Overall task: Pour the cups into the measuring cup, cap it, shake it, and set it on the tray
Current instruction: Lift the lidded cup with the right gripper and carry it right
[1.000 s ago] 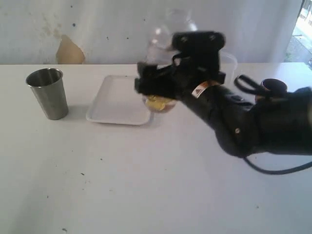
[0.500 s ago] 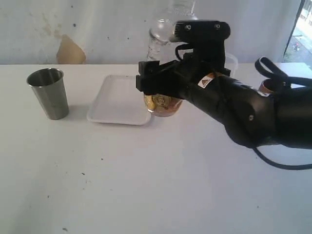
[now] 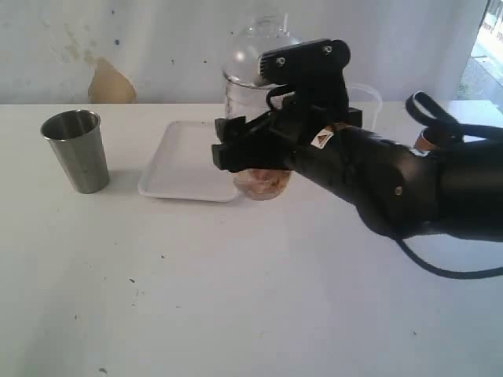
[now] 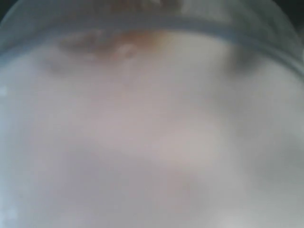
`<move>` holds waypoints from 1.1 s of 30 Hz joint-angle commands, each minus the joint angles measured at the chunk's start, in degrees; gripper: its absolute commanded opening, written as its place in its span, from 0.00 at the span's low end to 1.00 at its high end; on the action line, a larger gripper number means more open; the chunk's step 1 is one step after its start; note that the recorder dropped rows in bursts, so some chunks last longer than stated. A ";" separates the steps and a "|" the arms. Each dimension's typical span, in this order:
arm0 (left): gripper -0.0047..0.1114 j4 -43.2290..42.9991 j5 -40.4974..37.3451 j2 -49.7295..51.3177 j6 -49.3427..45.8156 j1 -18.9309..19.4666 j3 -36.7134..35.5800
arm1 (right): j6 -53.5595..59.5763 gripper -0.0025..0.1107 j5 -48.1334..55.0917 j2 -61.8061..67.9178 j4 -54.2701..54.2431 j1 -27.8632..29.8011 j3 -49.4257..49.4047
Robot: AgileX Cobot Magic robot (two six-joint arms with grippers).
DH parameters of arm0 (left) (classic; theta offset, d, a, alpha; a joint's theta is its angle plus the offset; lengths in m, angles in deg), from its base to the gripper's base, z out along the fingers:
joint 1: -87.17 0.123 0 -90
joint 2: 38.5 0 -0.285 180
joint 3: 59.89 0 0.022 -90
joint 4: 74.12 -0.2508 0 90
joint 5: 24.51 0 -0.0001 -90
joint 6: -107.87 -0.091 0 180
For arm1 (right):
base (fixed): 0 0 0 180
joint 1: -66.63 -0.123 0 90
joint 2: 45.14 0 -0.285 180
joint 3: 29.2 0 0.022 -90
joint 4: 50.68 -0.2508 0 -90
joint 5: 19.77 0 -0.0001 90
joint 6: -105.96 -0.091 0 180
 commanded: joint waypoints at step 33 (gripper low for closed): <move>0.04 0.33 0.35 -0.26 0.00 -0.09 -0.35 | 4.85 0.02 8.26 -4.37 0.98 25.24 10.02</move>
